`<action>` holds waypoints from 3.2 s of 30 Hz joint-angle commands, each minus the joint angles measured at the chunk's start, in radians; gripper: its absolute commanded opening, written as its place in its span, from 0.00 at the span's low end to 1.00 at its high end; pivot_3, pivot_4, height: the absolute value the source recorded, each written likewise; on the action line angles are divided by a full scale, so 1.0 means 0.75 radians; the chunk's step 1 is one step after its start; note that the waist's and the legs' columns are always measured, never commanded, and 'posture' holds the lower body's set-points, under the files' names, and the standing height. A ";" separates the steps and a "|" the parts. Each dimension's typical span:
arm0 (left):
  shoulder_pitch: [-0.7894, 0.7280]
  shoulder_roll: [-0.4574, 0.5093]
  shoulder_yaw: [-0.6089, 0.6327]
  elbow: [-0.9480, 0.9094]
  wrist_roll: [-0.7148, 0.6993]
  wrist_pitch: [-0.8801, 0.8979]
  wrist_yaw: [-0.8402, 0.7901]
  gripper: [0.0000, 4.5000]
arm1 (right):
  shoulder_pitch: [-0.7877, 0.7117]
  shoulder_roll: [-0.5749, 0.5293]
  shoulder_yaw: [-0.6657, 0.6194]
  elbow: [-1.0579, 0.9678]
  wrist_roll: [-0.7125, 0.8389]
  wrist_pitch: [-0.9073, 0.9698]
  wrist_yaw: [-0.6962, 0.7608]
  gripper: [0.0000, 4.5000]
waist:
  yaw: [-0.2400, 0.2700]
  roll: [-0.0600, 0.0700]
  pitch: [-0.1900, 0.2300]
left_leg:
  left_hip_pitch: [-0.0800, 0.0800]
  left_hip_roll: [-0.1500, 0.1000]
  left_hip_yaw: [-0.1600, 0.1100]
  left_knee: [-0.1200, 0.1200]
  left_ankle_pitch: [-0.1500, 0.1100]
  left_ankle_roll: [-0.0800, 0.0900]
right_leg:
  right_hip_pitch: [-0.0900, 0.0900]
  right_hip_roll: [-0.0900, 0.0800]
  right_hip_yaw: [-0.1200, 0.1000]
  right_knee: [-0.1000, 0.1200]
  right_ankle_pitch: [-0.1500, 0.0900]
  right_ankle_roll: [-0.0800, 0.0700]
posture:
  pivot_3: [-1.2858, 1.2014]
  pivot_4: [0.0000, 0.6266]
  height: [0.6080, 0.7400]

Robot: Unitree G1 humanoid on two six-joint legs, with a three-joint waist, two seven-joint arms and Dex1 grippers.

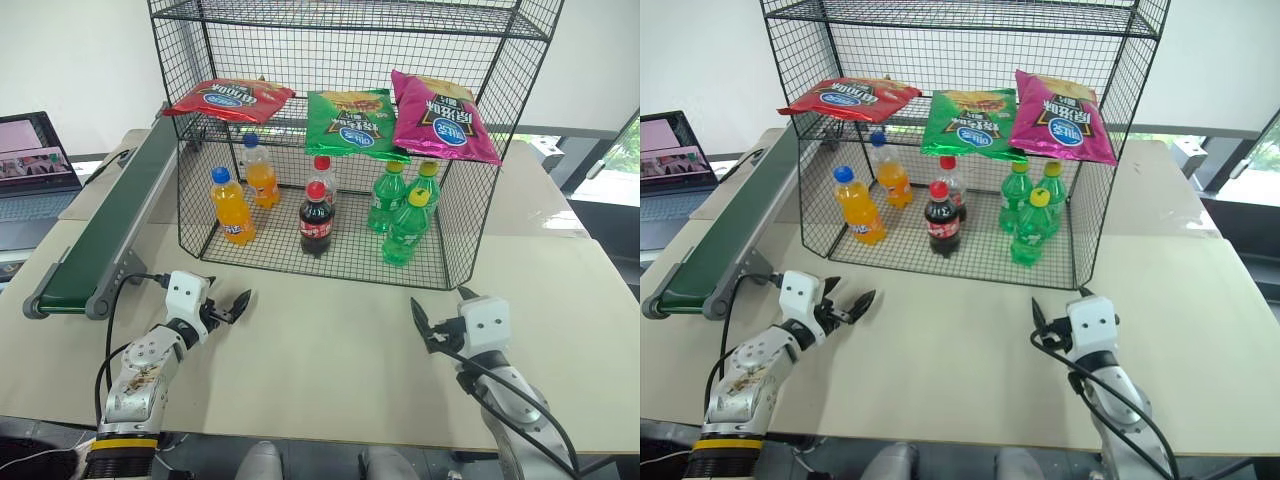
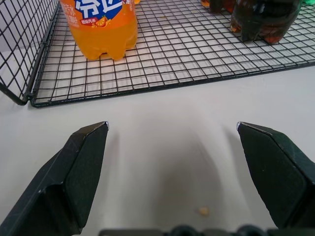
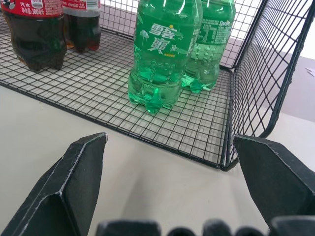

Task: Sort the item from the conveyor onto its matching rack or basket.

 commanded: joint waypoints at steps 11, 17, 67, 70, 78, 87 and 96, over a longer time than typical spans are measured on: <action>-0.039 0.018 0.029 -0.028 -0.031 0.003 -0.017 0.99 | -0.005 0.020 -0.005 -0.043 -0.011 -0.015 -0.002 1.00 | -0.001 0.000 0.000 | 0.000 0.000 0.000 0.000 0.000 0.000 | 0.000 0.000 0.000 0.000 0.000 0.000 | 0.52 0.24 1.00; -0.041 0.016 0.021 -0.029 -0.031 0.002 -0.025 0.99 | -0.004 0.018 -0.007 -0.043 -0.015 -0.020 -0.002 1.00 | -0.001 0.000 0.000 | 0.000 0.000 0.000 0.000 0.000 0.000 | 0.000 0.000 0.000 0.000 0.000 0.000 | 0.52 0.24 1.00; 0.017 0.066 0.297 -0.299 -0.349 0.298 -0.001 0.99 | -0.165 -0.149 -0.023 -0.113 0.129 0.088 0.236 1.00 | -0.009 0.000 -0.001 | 0.000 0.000 0.000 0.001 0.000 0.000 | 0.000 0.000 0.000 0.001 0.000 0.000 | 0.52 0.24 1.00; 0.048 0.067 0.515 -0.436 -0.655 0.502 0.097 0.99 | -0.346 -0.237 -0.044 -0.115 0.296 0.180 0.385 1.00 | -0.016 0.000 -0.001 | 0.000 0.000 0.000 0.002 0.000 0.000 | 0.000 0.000 0.000 0.002 0.000 0.000 | 0.52 0.24 1.00; 0.226 0.099 0.924 -0.556 -1.342 0.746 0.426 0.99 | -0.733 -0.332 -0.013 -0.046 0.709 0.371 0.699 1.00 | -0.033 -0.001 0.000 | 0.001 0.000 -0.004 0.009 -0.006 0.011 | 0.006 0.000 -0.004 0.002 0.000 0.000 | 0.52 0.24 1.00; 0.474 0.040 1.162 -0.402 -1.914 0.625 0.731 0.99 | -1.019 -0.289 0.077 0.111 0.817 0.363 0.872 1.00 | -0.034 0.000 0.000 | 0.003 0.001 -0.004 0.010 -0.007 0.011 | 0.007 0.000 -0.004 0.002 0.000 -0.001 | 0.52 0.24 1.00; 0.372 0.071 1.121 -0.092 -1.873 0.484 0.770 0.99 | -1.074 -0.254 0.117 0.138 0.805 0.343 0.909 1.00 | 0.001 -0.001 -0.001 | 0.002 0.001 -0.004 0.010 -0.006 0.010 | 0.006 0.000 -0.006 0.001 -0.001 -0.001 | 0.52 0.24 1.00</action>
